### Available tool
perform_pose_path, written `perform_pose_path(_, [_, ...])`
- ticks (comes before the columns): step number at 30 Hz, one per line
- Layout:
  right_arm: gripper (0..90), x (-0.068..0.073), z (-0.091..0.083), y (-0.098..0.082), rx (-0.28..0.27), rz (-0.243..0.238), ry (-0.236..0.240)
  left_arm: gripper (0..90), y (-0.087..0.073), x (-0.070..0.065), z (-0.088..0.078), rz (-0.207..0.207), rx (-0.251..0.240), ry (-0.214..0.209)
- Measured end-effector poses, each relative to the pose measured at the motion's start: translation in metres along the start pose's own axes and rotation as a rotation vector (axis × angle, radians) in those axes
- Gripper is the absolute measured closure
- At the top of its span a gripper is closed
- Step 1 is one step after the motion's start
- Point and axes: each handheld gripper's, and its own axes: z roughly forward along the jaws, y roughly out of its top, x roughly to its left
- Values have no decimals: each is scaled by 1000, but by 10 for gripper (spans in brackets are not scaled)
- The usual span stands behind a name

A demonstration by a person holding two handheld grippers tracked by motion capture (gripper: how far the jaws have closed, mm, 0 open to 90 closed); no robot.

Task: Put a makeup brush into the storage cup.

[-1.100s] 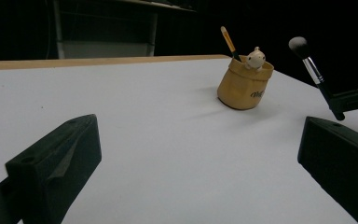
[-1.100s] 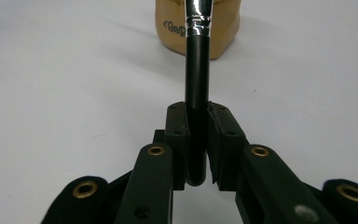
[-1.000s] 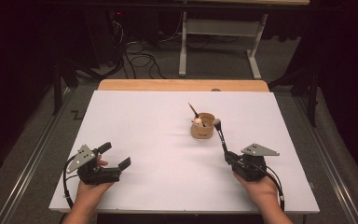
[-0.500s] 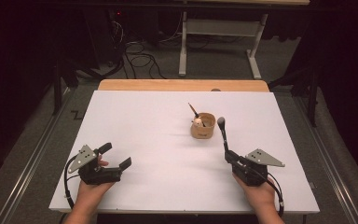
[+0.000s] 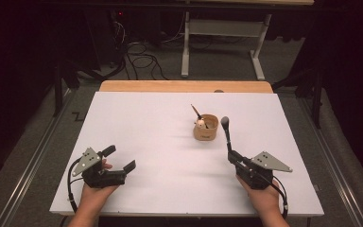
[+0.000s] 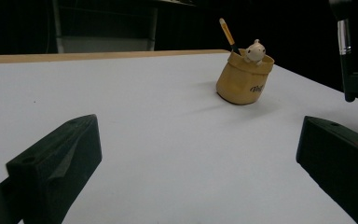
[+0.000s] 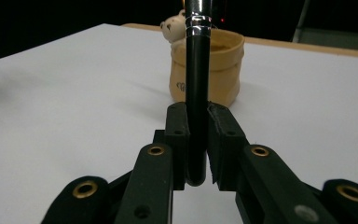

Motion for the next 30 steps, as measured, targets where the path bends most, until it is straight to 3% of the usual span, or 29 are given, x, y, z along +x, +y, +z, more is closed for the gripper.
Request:
perform_pose_path(11, [808, 12, 5, 20, -55, -51, 44, 8, 0, 1, -1, 1, -2, -4])
perform_pose_path(30, [808, 43, 37, 37, -58, -91, 148, 9, 0, 0, 0, -2, -4, -15])
